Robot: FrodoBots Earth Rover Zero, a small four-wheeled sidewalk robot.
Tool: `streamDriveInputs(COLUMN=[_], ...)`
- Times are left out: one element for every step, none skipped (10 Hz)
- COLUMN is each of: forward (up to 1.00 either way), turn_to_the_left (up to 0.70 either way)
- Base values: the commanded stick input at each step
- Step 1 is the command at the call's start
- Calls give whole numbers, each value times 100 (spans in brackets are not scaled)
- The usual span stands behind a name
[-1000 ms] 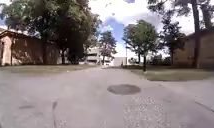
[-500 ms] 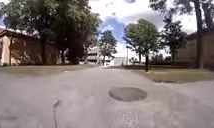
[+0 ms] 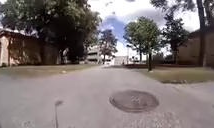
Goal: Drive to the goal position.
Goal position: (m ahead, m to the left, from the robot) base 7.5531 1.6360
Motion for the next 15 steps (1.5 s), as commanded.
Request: streamDriveInputs(forward=[85,85,85,85,85,85,85,85,85,85,85,85,85,85,85], turn_to_the_left=[0,0,0,0,0,0,0,0,0,0,0,0,0,0,0])
